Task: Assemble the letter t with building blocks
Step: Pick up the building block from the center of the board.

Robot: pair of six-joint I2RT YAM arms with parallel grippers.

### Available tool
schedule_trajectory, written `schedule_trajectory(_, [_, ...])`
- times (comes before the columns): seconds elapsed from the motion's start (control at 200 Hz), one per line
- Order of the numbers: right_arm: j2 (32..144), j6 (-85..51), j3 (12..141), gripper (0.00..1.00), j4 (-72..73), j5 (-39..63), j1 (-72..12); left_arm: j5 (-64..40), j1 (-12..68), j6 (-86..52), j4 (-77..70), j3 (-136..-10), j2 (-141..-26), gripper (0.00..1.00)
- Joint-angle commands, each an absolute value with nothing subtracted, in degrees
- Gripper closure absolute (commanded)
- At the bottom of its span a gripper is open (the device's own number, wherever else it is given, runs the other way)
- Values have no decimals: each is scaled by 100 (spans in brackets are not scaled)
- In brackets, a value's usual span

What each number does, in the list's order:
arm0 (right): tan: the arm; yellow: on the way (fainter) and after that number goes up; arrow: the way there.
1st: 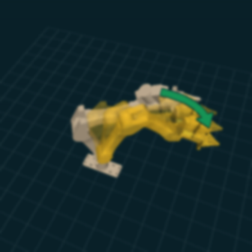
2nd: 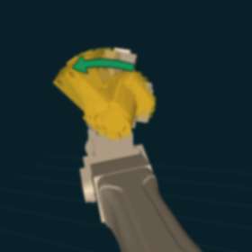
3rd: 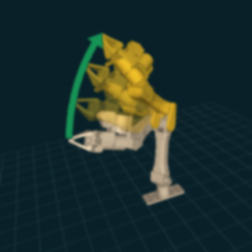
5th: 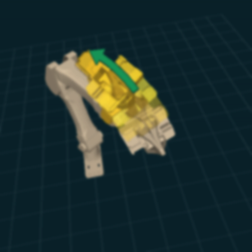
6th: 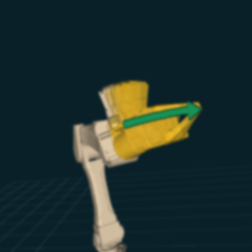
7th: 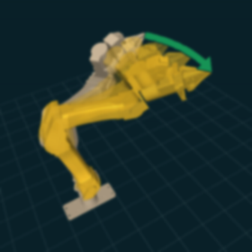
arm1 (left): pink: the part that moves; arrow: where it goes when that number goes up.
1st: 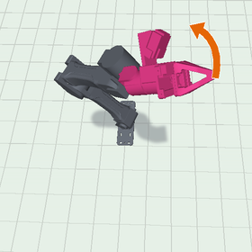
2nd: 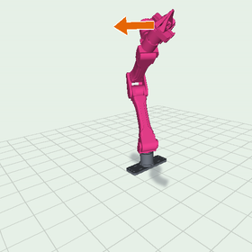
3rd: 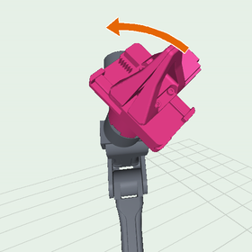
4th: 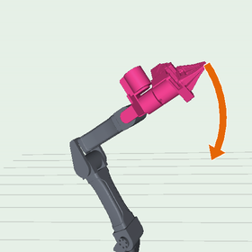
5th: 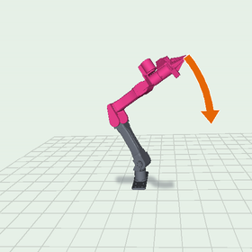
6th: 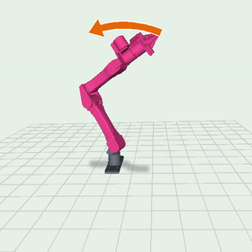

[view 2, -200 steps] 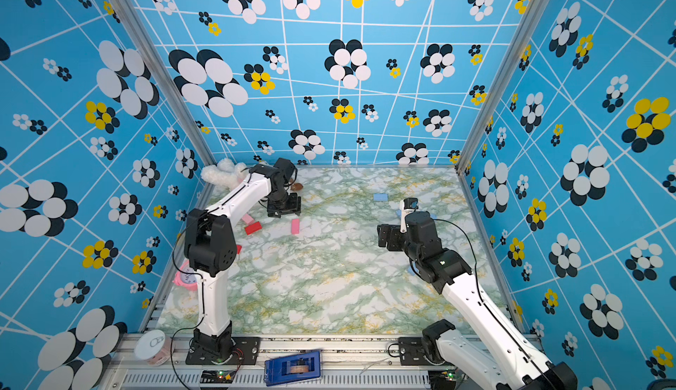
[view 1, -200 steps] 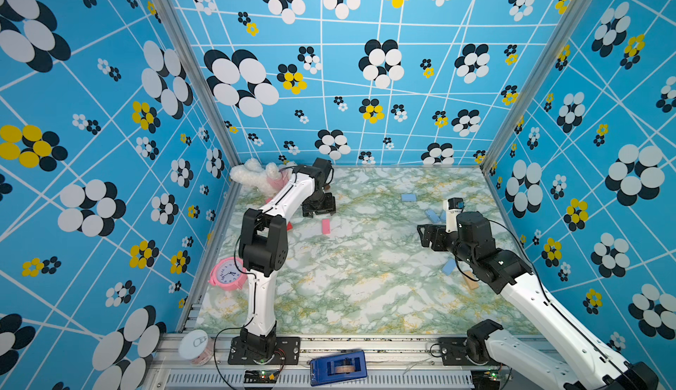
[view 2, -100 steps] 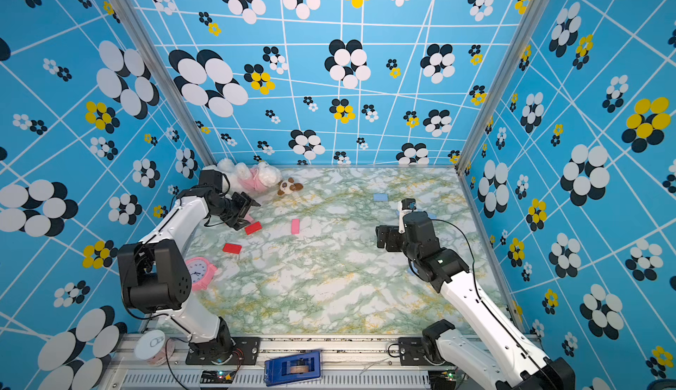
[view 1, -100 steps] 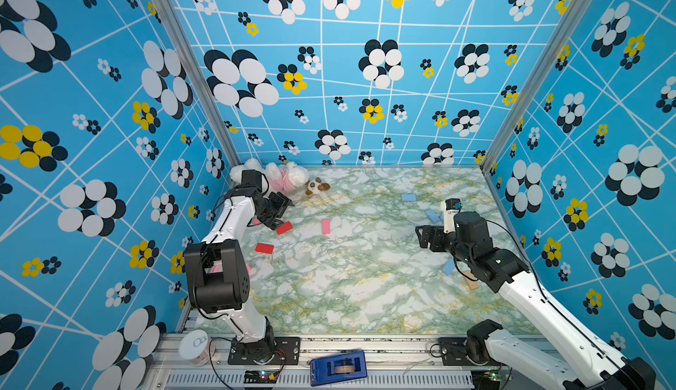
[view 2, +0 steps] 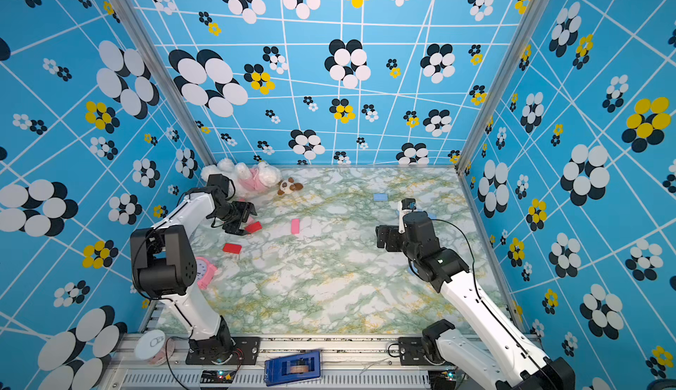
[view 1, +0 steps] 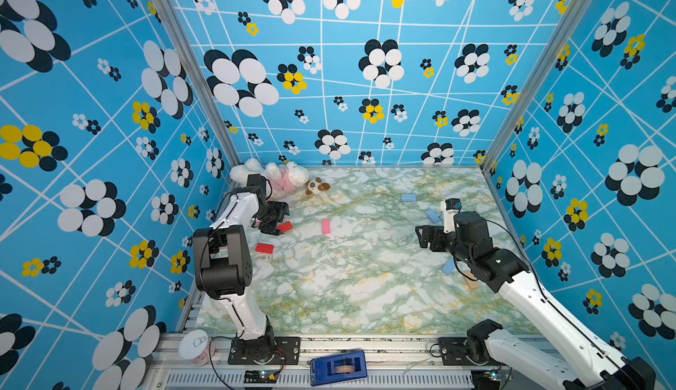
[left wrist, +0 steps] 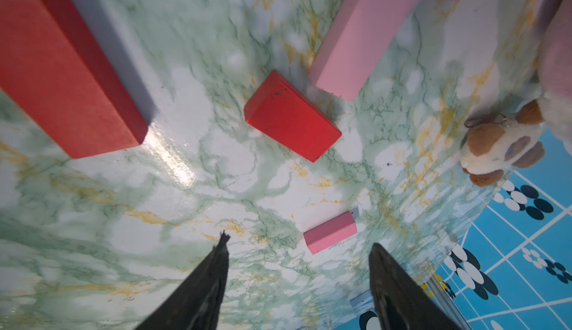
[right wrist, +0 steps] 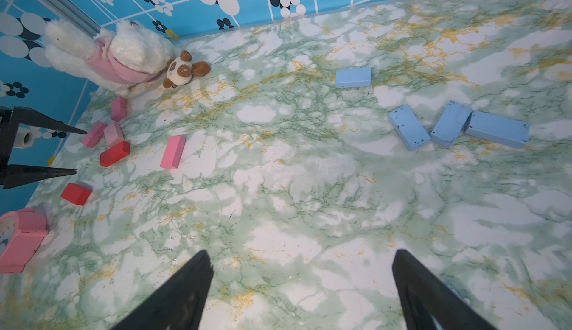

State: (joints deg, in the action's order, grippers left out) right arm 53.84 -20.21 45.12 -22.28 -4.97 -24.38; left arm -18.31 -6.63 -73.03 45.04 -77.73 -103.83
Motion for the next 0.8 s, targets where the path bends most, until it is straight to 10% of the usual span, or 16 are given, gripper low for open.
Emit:
schedule_trajectory(0.0, [5349, -1987, 4368, 5, -2289, -417, -2496, -1323, -650, -7831, 4970, -8043, -10590, 27])
schedule_trajectory(0.795, [5276, -2047, 4248, 6, -2249, -370, -2511, -1003, -475, -8091, 5198, -8949, -11752, 31])
